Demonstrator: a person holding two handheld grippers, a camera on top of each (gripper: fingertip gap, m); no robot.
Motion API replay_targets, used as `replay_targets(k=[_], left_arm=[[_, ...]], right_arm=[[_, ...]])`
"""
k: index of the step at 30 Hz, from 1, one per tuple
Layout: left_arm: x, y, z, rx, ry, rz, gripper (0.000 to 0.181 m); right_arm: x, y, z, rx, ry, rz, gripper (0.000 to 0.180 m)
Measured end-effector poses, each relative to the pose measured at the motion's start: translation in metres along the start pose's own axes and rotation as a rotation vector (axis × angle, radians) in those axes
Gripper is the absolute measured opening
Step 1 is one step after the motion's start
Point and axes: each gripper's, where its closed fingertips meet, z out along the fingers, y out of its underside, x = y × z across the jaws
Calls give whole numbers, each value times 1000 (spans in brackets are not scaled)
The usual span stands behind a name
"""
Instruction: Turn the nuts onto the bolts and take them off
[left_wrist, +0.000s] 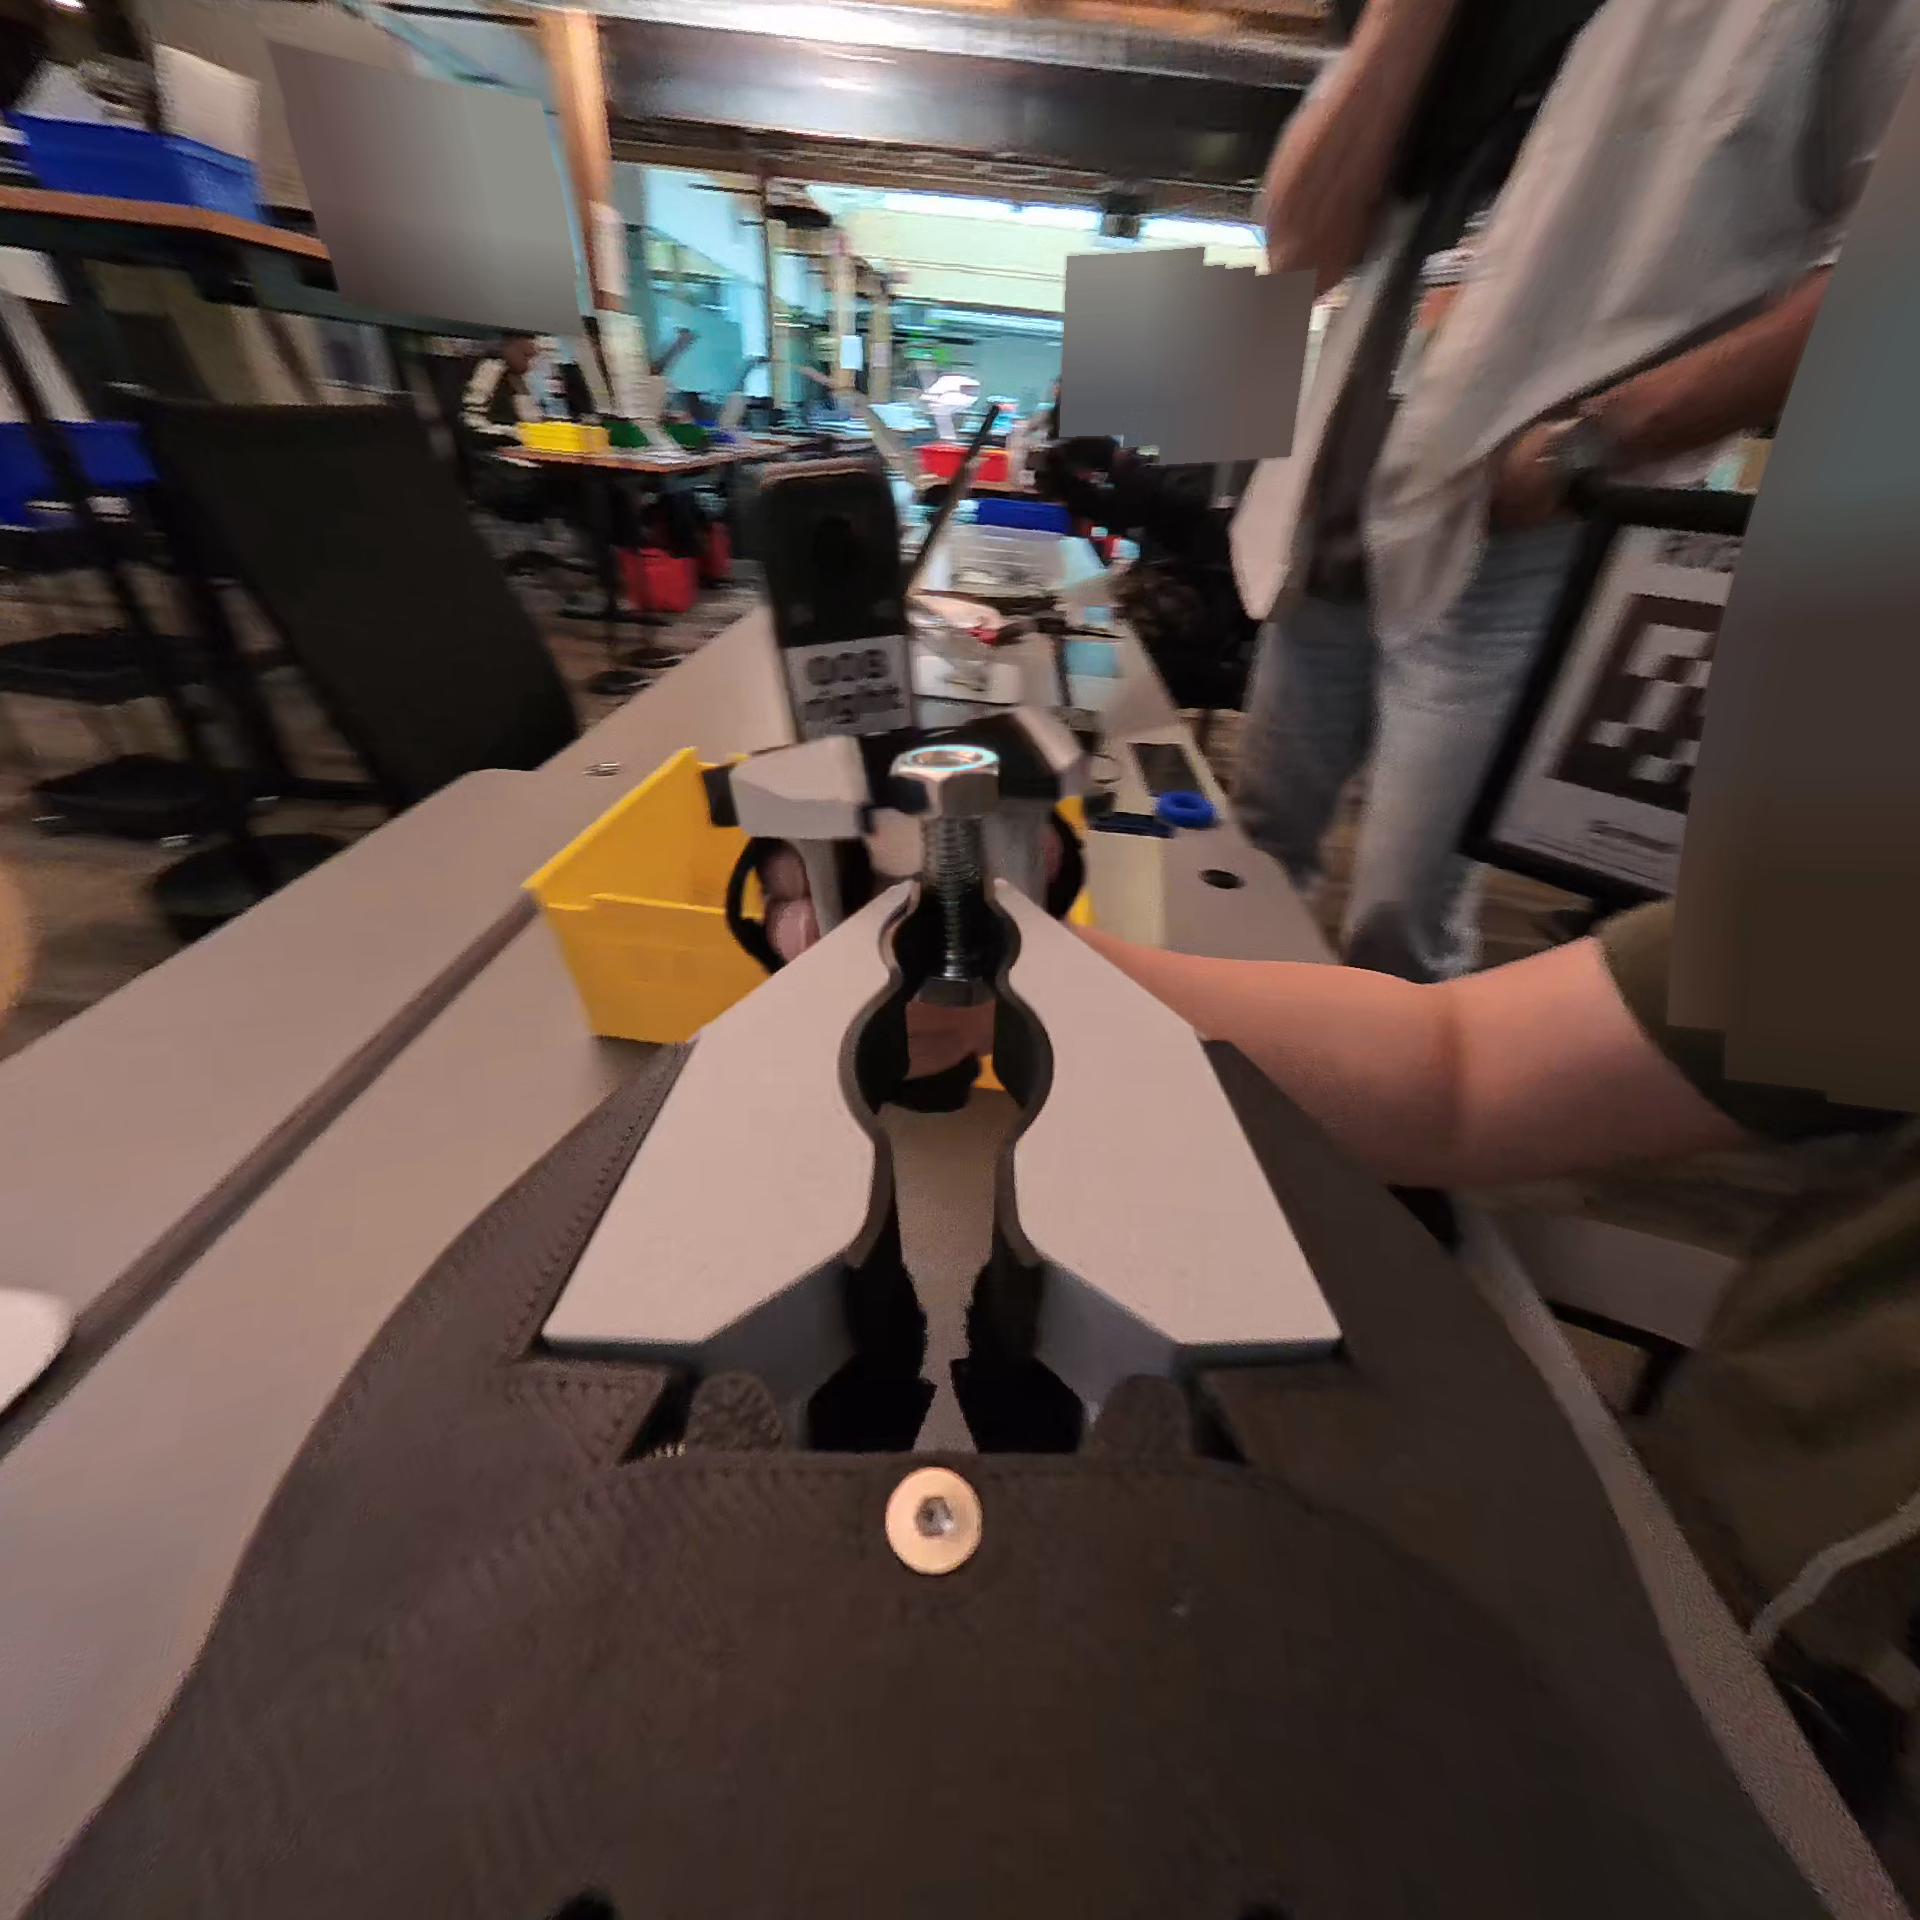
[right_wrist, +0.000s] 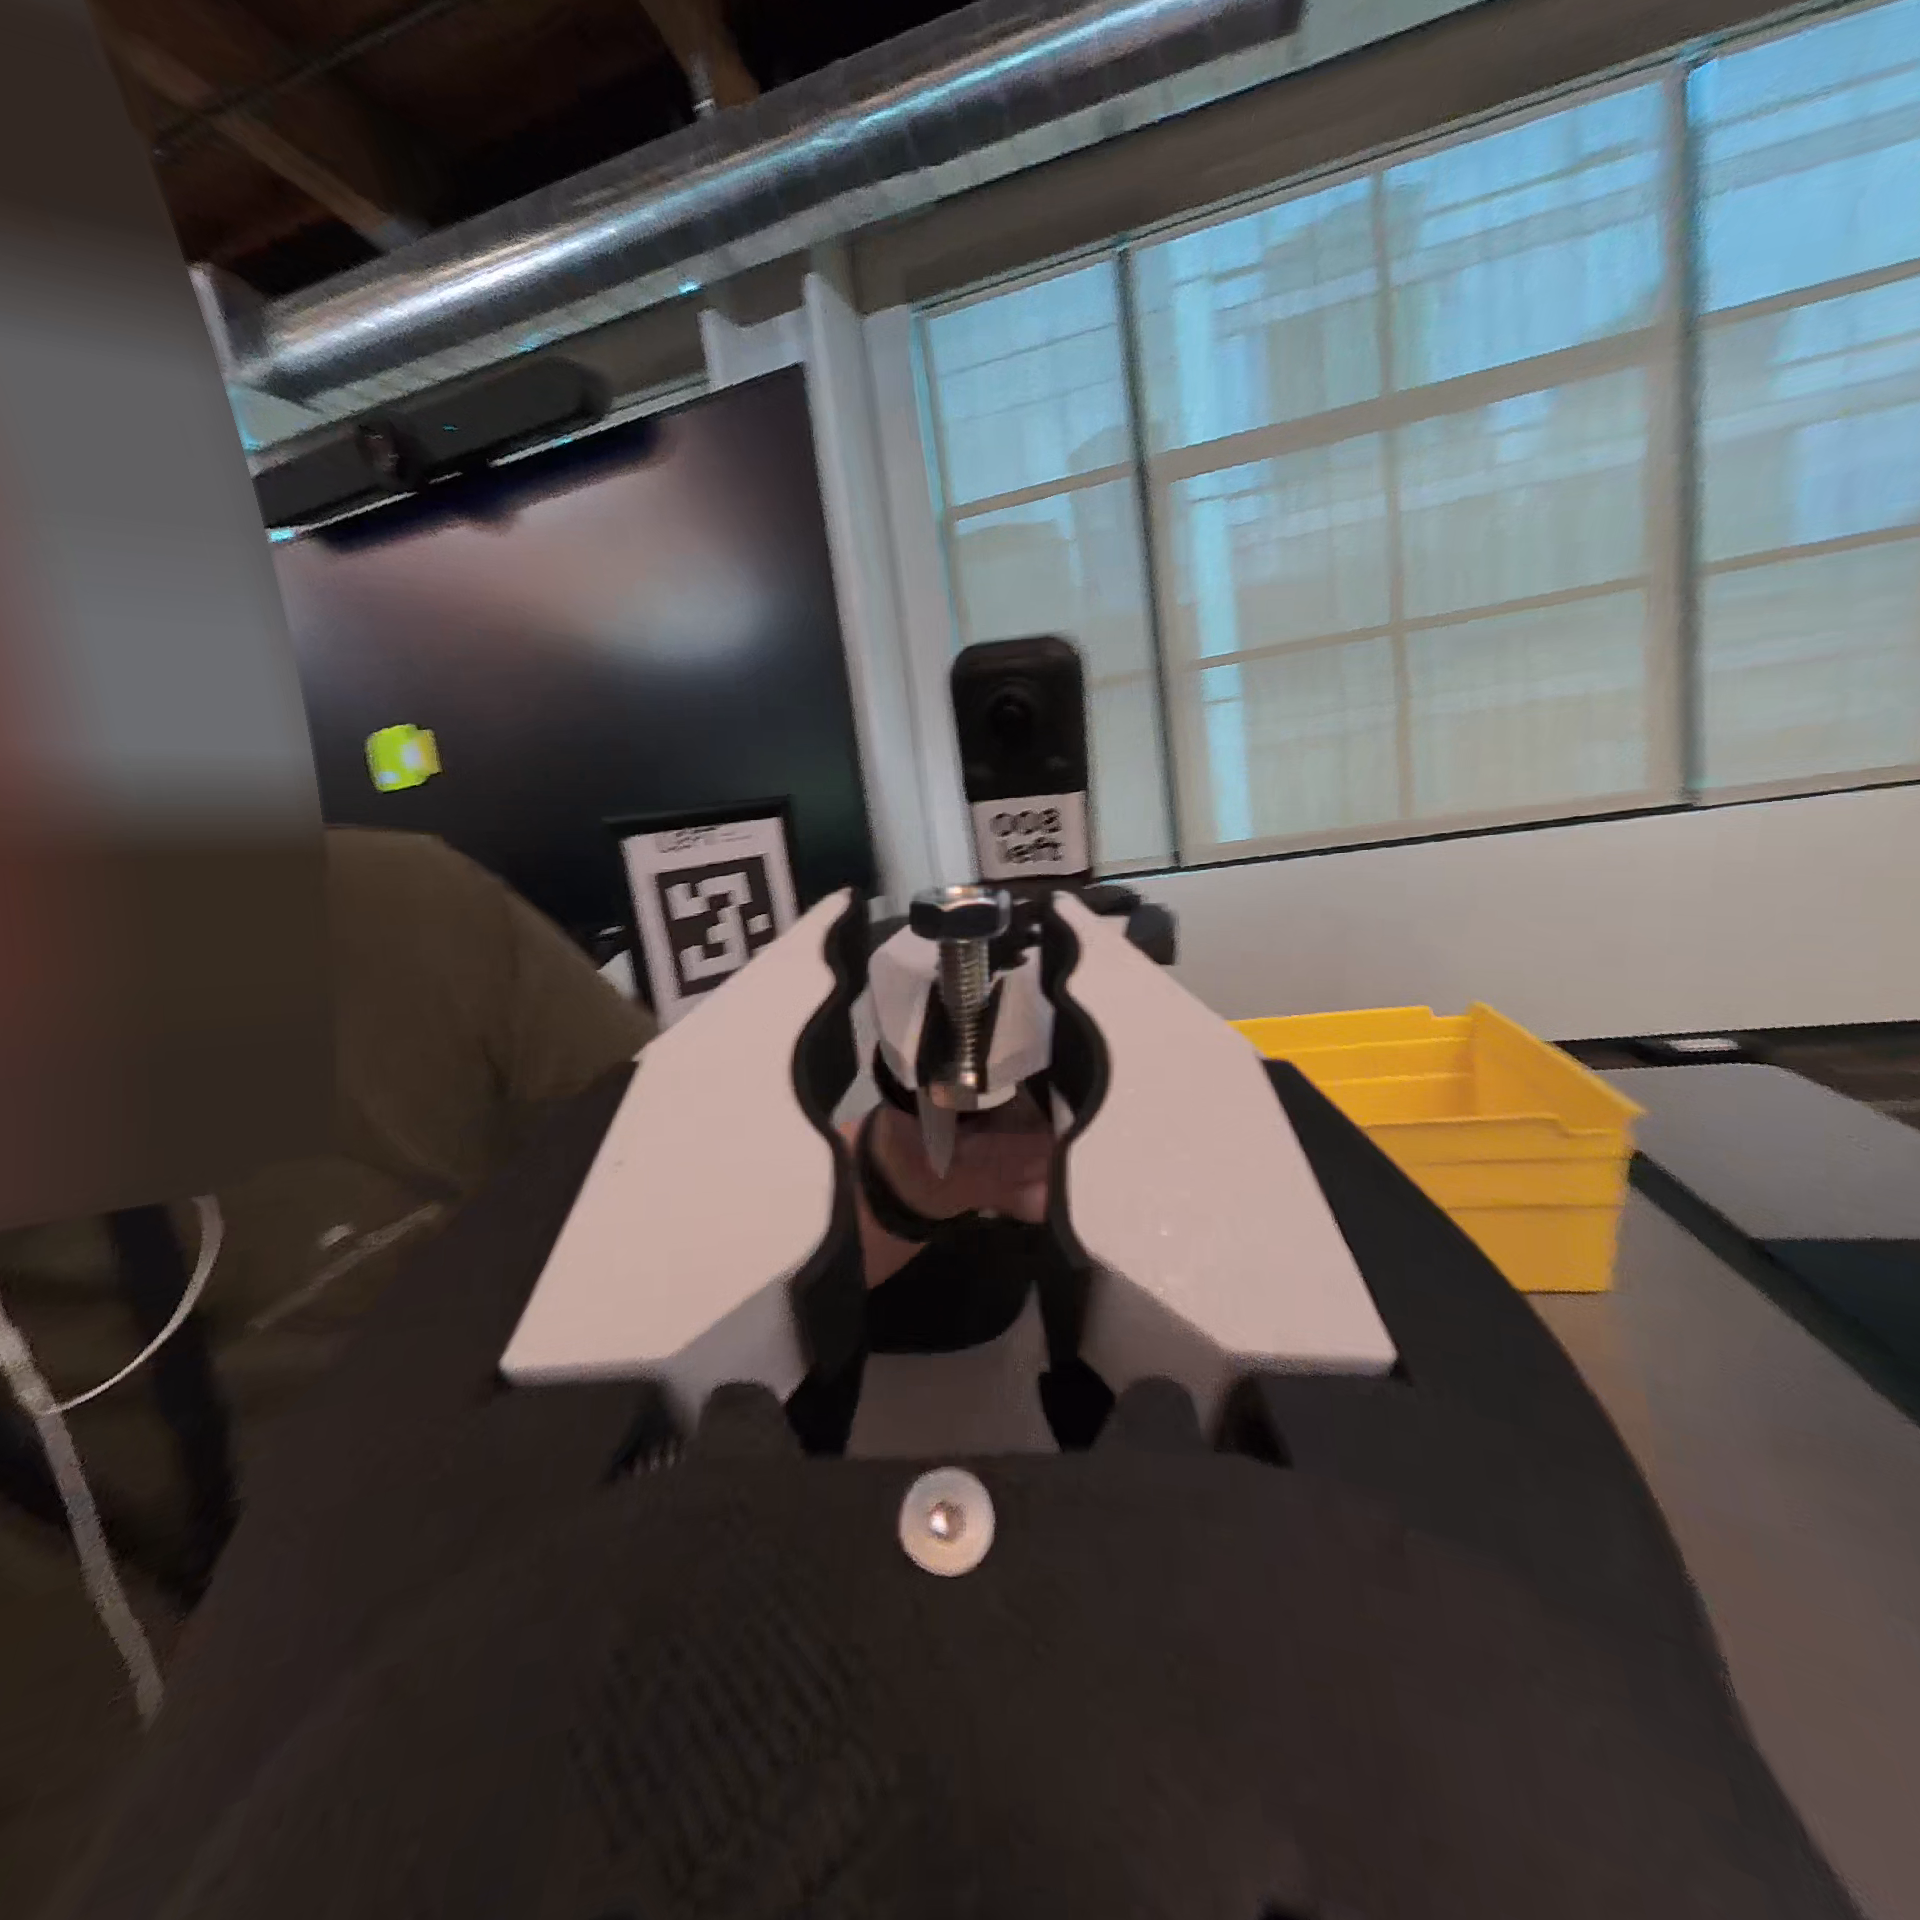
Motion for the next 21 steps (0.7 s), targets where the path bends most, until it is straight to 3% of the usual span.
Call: replay_targets(k=[1, 6, 13, 16, 21], left_arm=[[-8, -1, -2, 5, -54, 7, 7], [-40, -3, -16, -5, -303, 89, 7], [-48, -1, -19, -39, -387, 139, 7], [-37, -2, -15, -30, -303, 122, 7], [41, -7, -4, -3, 265, -77, 7]], right_arm=[[6, -5, -1, 19, 53, -16, 37], [34, -3, 1, -68, 353, -219, 36], [43, 3, 8, -127, 458, -255, 17], [27, 1, 9, -94, 323, -222, 17], [-44, 1, 8, -36, -263, 93, 17]])
